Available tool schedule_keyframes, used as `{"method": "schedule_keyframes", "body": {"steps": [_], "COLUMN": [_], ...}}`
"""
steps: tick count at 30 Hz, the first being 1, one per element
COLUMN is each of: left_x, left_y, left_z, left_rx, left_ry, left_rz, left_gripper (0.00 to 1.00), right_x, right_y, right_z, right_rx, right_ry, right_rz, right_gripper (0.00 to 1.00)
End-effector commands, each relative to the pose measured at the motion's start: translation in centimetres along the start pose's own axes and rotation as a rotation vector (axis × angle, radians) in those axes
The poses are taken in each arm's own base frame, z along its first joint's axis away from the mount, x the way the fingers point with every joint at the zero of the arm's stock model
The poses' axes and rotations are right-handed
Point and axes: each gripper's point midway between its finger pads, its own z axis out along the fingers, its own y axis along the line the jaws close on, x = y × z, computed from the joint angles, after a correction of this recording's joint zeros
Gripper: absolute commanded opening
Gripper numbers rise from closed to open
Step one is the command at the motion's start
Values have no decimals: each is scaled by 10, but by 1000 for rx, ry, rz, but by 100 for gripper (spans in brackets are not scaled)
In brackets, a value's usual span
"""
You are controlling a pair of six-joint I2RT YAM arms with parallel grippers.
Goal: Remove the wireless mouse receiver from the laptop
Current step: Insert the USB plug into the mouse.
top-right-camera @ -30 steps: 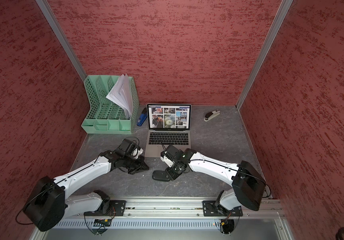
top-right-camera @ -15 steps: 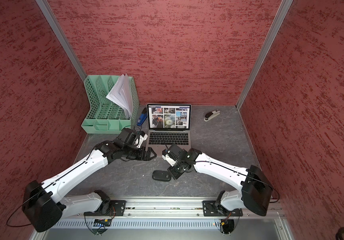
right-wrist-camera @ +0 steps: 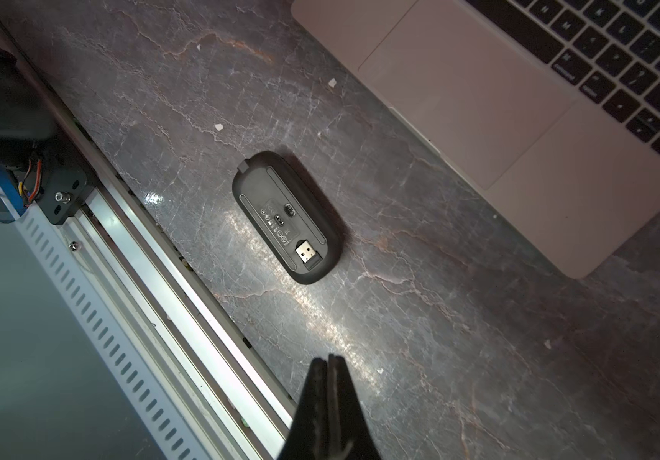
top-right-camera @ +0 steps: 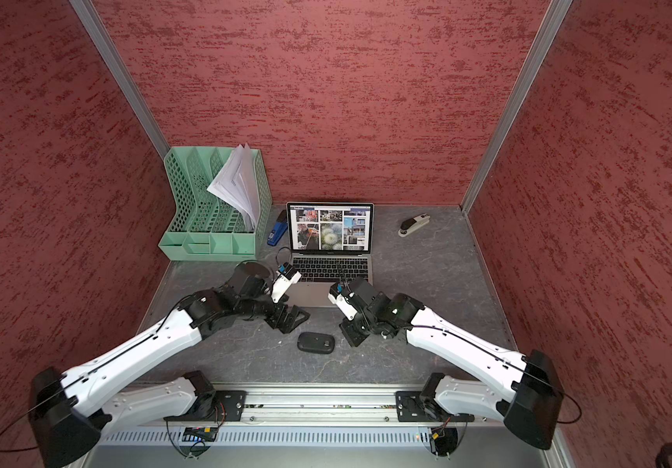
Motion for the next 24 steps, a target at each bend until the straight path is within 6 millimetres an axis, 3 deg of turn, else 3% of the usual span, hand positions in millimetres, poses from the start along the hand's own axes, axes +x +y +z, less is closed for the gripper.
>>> {"method": "schedule_keyframes", "body": {"steps": [1, 6, 12, 17, 24], "left_x": [-22, 15, 60, 86, 98], "left_y": [-33, -36, -51, -50, -45], "left_z": [-25, -14, 12, 30, 58], "left_rx": [104, 174, 323, 386, 380], "left_ry": [-175, -57, 75, 168, 130], "left_rz": [466, 691, 786, 794, 806], "left_gripper": [100, 100, 100, 100, 100], "right_x": [-2, -13, -19, -25, -15], "right_y": [-16, -30, -10, -11, -16], "right_z": [-5, -9, 11, 13, 16], "right_rx": [72, 114, 2, 7, 30], "right_ry": [-22, -64, -3, -12, 1], "right_rz": [35, 292, 590, 616, 619], "right_gripper": [0, 0, 0, 0, 0]}}
